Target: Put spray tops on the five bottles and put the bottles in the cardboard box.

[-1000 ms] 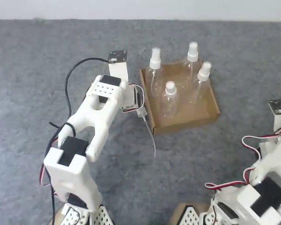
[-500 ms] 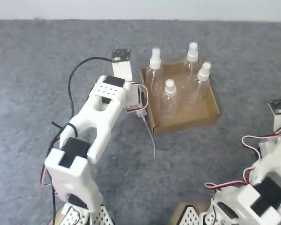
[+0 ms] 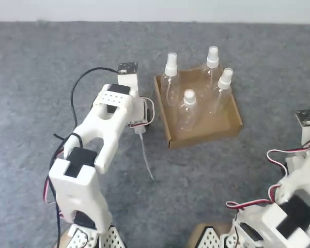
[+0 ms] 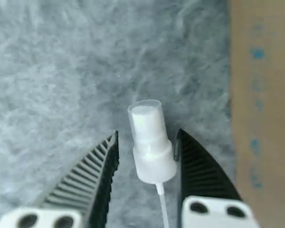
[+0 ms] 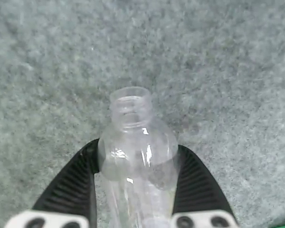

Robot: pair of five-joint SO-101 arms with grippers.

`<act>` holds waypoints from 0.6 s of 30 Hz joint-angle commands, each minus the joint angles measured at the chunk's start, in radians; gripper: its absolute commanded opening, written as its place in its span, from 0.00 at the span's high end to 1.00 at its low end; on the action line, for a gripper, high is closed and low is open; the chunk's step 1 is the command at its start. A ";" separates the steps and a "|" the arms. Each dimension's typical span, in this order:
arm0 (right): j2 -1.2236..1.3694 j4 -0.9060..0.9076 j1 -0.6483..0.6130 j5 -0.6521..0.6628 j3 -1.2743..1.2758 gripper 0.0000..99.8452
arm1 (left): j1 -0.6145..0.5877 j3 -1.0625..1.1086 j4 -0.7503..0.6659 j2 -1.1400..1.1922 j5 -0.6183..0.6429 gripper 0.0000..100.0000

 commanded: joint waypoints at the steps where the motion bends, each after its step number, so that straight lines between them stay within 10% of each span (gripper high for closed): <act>1: -0.002 -0.015 0.007 0.017 -0.011 0.98 | -0.015 -0.022 0.003 -0.028 -0.084 0.83; 18: -0.004 -0.015 0.021 0.017 -0.008 0.98 | -0.015 -0.042 -0.009 0.051 -0.114 0.92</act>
